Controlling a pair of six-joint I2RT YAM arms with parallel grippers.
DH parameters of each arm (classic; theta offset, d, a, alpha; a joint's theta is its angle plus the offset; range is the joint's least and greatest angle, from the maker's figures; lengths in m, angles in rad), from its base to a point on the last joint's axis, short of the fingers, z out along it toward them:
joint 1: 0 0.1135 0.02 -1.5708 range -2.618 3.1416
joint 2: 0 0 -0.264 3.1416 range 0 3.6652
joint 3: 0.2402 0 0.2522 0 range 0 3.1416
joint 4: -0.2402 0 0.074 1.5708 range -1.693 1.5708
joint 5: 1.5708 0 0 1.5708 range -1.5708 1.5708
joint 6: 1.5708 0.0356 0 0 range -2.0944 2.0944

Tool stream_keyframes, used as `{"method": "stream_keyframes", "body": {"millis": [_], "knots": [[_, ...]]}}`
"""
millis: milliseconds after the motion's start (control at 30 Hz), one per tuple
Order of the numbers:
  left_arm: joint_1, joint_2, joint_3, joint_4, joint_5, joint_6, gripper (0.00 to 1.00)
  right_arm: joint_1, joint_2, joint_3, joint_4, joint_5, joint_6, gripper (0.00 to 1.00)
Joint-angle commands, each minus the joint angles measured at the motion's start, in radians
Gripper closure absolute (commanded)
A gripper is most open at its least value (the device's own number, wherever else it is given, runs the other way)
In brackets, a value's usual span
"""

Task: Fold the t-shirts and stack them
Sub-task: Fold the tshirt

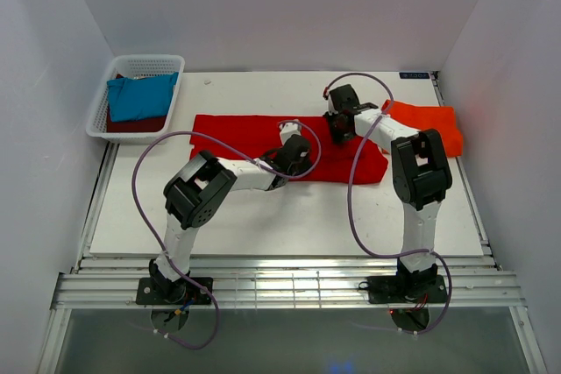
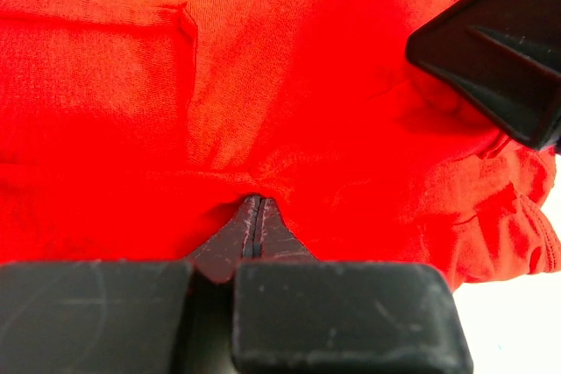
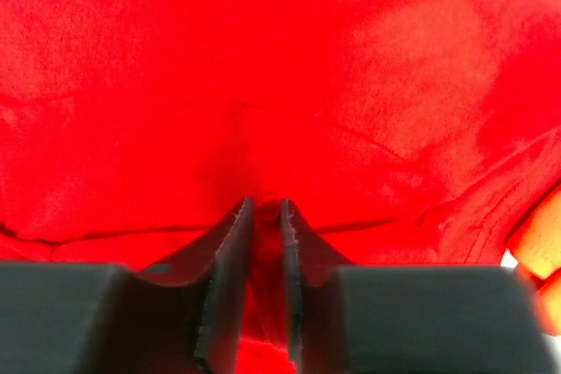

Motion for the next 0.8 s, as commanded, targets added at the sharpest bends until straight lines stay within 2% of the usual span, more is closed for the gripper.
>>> {"method": "stream_keyframes", "body": {"millis": [0, 33, 67, 200, 600, 767], "knots": [[-0.023, -0.032, -0.037, -0.109, 0.020, 0.002, 1.00, 0.001, -0.028, -0.014, 0.027, -0.011, -0.005, 0.83], [-0.025, -0.032, -0.037, -0.109, 0.019, 0.002, 1.00, 0.000, -0.023, -0.013, 0.035, -0.032, -0.006, 0.91], [-0.025, -0.032, -0.040, -0.109, 0.019, 0.000, 1.00, 0.000, -0.016, -0.011, 0.044, -0.042, -0.005, 0.92], [-0.026, -0.035, -0.046, -0.118, 0.014, 0.000, 1.00, 0.000, 0.006, 0.039, 0.070, -0.091, 0.000, 0.92], [-0.029, -0.021, -0.039, -0.132, 0.013, -0.003, 1.00, 0.003, 0.003, 0.168, 0.130, -0.109, 0.000, 0.92], [-0.031, -0.012, -0.036, -0.138, 0.014, -0.008, 1.00, 0.003, 0.053, 0.225, 0.151, -0.126, 0.011, 0.92]]}}
